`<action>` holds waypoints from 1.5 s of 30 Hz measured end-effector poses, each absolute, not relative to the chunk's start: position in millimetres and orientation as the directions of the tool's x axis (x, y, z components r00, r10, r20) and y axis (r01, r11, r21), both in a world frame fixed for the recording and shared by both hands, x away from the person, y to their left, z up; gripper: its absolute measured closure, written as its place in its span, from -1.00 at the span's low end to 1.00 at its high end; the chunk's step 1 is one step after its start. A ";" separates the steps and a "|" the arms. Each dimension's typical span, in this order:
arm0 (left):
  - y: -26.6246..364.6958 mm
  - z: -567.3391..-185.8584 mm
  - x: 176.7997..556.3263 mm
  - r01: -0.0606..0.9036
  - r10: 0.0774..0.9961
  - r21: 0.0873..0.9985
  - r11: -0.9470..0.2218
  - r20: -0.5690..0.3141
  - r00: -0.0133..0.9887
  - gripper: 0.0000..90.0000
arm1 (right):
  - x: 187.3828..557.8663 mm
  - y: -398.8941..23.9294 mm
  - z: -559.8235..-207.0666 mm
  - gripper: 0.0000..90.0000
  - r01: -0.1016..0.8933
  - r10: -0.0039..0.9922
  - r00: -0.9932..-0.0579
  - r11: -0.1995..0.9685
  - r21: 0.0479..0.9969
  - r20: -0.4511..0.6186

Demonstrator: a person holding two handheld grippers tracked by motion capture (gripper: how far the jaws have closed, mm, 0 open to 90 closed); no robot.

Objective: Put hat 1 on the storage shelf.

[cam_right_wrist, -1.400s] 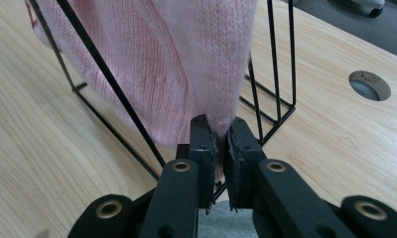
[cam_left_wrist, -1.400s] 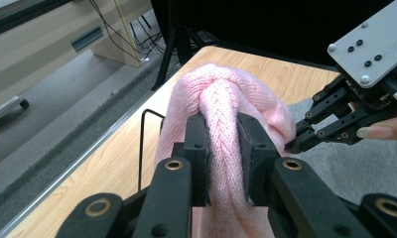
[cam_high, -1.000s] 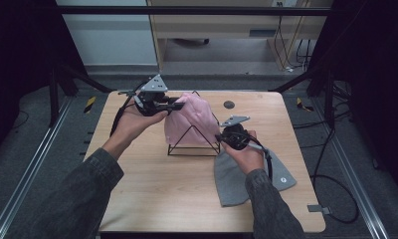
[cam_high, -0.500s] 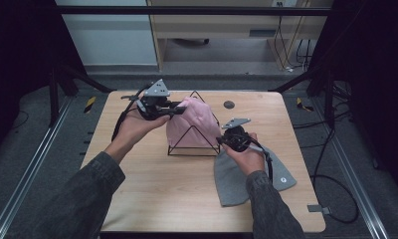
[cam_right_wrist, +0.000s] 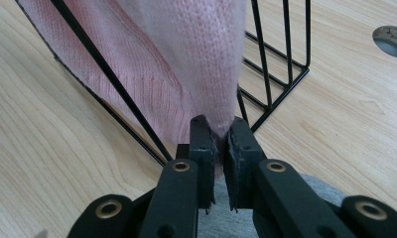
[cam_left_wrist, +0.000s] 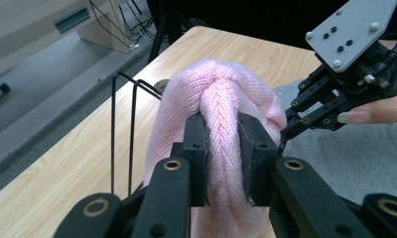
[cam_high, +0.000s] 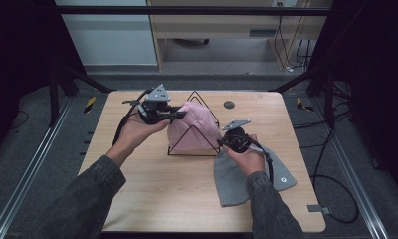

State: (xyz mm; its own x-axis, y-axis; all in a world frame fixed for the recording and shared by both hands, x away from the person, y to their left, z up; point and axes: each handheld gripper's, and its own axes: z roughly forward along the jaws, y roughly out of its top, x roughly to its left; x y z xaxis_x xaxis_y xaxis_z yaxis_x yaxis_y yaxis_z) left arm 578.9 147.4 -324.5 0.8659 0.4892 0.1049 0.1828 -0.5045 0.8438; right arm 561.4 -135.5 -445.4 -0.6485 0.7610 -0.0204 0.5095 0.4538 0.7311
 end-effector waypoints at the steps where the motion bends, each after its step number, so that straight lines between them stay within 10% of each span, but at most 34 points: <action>1: 146.8 -324.9 578.3 0.181 0.486 0.842 -0.508 0.108 0.867 0.68 | 561.6 -135.8 -445.8 0.85 0.511 0.762 -0.648 0.454 0.730 -0.020; 25: 135.5 -339.0 575.1 0.199 0.471 0.823 -0.532 0.093 0.877 0.61 | 543.0 -187.5 -430.6 -0.12 0.537 0.847 -0.525 0.408 0.738 -0.086; 34: 149.7 -327.0 568.3 0.228 0.534 0.847 -0.481 0.077 0.842 0.08 | 552.5 -229.4 -437.0 -0.33 0.634 0.897 -0.440 0.347 0.691 -0.046; 45: 188.9 -339.0 545.2 0.328 0.578 0.834 -0.443 -0.014 0.816 -0.66 | 573.1 -251.6 -456.1 -0.07 0.733 0.908 -0.419 0.327 0.597 0.017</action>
